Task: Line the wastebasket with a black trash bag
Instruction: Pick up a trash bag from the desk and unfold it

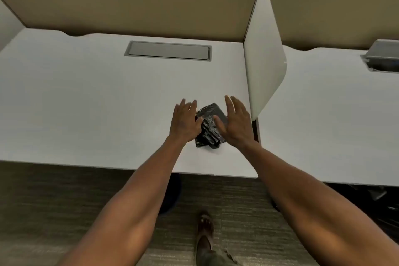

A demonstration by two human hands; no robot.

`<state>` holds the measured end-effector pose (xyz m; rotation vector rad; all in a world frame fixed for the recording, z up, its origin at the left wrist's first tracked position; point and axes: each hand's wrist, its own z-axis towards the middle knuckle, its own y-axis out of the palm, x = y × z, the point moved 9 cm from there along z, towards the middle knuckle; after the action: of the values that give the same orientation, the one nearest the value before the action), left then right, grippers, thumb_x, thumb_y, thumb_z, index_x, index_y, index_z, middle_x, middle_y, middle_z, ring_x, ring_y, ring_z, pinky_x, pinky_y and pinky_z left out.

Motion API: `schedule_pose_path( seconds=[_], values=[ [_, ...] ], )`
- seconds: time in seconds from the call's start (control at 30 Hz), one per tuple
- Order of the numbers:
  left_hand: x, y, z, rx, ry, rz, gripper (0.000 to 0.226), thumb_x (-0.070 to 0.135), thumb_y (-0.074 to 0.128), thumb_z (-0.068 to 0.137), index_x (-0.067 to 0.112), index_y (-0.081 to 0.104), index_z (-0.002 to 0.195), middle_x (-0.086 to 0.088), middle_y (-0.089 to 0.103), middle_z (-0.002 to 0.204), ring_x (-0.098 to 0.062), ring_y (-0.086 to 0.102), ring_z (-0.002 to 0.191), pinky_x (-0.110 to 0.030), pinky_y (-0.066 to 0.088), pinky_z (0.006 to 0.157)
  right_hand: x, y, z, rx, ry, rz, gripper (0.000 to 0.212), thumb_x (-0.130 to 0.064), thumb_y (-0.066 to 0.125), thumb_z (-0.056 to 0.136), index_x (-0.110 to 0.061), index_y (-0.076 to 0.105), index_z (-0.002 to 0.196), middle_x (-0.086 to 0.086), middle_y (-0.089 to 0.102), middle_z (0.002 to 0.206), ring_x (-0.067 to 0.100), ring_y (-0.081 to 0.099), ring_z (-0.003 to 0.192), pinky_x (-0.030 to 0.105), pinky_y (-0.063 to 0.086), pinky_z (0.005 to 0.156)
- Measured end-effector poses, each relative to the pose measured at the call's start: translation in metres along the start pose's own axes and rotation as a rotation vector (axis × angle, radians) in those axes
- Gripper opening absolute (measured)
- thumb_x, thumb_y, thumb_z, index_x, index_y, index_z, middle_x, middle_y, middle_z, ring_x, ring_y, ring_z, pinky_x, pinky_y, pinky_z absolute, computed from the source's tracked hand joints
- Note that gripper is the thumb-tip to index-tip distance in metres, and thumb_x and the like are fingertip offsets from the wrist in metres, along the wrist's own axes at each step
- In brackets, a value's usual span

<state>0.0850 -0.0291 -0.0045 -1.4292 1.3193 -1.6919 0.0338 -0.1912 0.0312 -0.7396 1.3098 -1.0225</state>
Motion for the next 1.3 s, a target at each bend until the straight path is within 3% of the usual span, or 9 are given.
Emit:
schedule_pose_path(
  seconds=[0.13, 0.3, 0.43, 0.53, 0.7, 0.83, 1.0, 1.2, 1.3],
  values=[
    [-0.01, 0.03, 0.008, -0.093, -0.036, -0.018, 0.059, 0.029, 0.057, 0.101, 0.01, 0.044, 0.155, -0.012, 0.052, 0.155, -0.033, 0.036, 0.152, -0.045, 0.026, 0.126, 0.024, 0.049, 0.0, -0.176, 0.099, 0.029, 0.078, -0.05, 0.063, 0.091, -0.012, 0.035, 0.153, 0.014, 0.052, 0.146, 0.035, 0.051, 0.133, 0.044, 0.046, 0.104],
    [-0.023, 0.064, 0.018, -0.207, -0.192, -0.263, 0.08, 0.033, 0.061, 0.1, 0.019, 0.019, 0.166, -0.013, 0.027, 0.171, -0.031, 0.03, 0.157, -0.045, 0.032, 0.124, 0.044, 0.099, -0.001, -0.322, 0.142, -0.01, 0.111, -0.071, 0.066, 0.08, -0.013, 0.018, 0.161, 0.018, 0.022, 0.167, 0.037, 0.024, 0.154, 0.051, 0.033, 0.119],
    [-0.025, 0.078, 0.022, -0.229, -0.283, -0.454, 0.07, 0.03, 0.069, 0.095, 0.021, 0.039, 0.157, -0.014, 0.068, 0.138, -0.033, 0.066, 0.125, -0.029, 0.051, 0.099, 0.046, 0.125, -0.001, -0.422, 0.152, -0.01, 0.134, -0.082, 0.07, 0.066, -0.019, 0.002, 0.164, 0.018, 0.008, 0.171, 0.038, 0.011, 0.157, 0.055, 0.026, 0.124],
    [-0.025, 0.082, 0.024, -0.196, -0.329, -0.51, 0.053, 0.025, 0.073, 0.091, 0.02, 0.059, 0.142, -0.009, 0.075, 0.126, -0.027, 0.071, 0.115, -0.023, 0.048, 0.088, 0.047, 0.132, 0.003, -0.412, 0.169, 0.007, 0.139, -0.079, 0.075, 0.062, -0.021, 0.0, 0.164, 0.018, 0.01, 0.171, 0.037, 0.012, 0.158, 0.055, 0.022, 0.125],
    [-0.016, 0.086, 0.023, -0.217, -0.321, -0.58, 0.028, 0.032, 0.074, 0.09, 0.021, 0.075, 0.116, -0.001, 0.08, 0.104, -0.019, 0.073, 0.1, -0.033, 0.058, 0.091, 0.051, 0.135, 0.008, -0.356, 0.179, 0.014, 0.099, -0.04, 0.072, 0.086, -0.022, 0.013, 0.163, 0.017, 0.023, 0.168, 0.038, 0.023, 0.155, 0.053, 0.029, 0.122],
    [-0.029, 0.07, 0.021, -0.044, -0.454, -0.715, 0.04, 0.052, 0.064, 0.096, 0.022, 0.075, 0.119, 0.0, 0.078, 0.106, -0.015, 0.072, 0.098, -0.033, 0.06, 0.089, 0.059, 0.123, 0.011, -0.303, 0.213, 0.124, 0.077, -0.022, 0.061, 0.089, -0.023, 0.03, 0.16, 0.011, 0.04, 0.161, 0.035, 0.04, 0.144, 0.05, 0.043, 0.113],
    [-0.049, 0.064, 0.012, 0.036, -0.62, -0.84, 0.045, 0.054, 0.06, 0.098, 0.022, 0.069, 0.127, 0.0, 0.07, 0.122, -0.013, 0.064, 0.106, -0.013, 0.041, 0.069, 0.07, 0.084, 0.013, -0.081, 0.314, 0.504, 0.044, -0.017, 0.054, 0.094, -0.025, 0.057, 0.137, 0.001, 0.071, 0.116, 0.026, 0.067, 0.109, 0.032, 0.05, 0.084],
    [-0.034, 0.065, 0.0, -0.056, -0.467, -0.987, 0.07, 0.06, 0.077, 0.082, 0.044, 0.049, 0.145, 0.017, 0.06, 0.14, -0.014, 0.056, 0.132, -0.013, 0.05, 0.095, 0.083, 0.072, -0.01, -0.232, 0.563, 1.145, 0.023, -0.028, 0.067, 0.098, -0.025, 0.069, 0.12, -0.002, 0.077, 0.112, 0.02, 0.072, 0.108, 0.038, 0.061, 0.088],
    [-0.04, 0.063, -0.012, -0.091, -0.543, -1.069, 0.119, 0.05, 0.086, 0.079, 0.04, 0.003, 0.164, 0.001, 0.037, 0.165, -0.023, 0.041, 0.15, -0.045, 0.043, 0.12, 0.076, 0.064, -0.025, -0.339, 0.639, 1.407, 0.021, -0.024, 0.07, 0.096, -0.021, 0.073, 0.116, 0.007, 0.079, 0.114, 0.028, 0.074, 0.109, 0.039, 0.063, 0.083]
  ],
)
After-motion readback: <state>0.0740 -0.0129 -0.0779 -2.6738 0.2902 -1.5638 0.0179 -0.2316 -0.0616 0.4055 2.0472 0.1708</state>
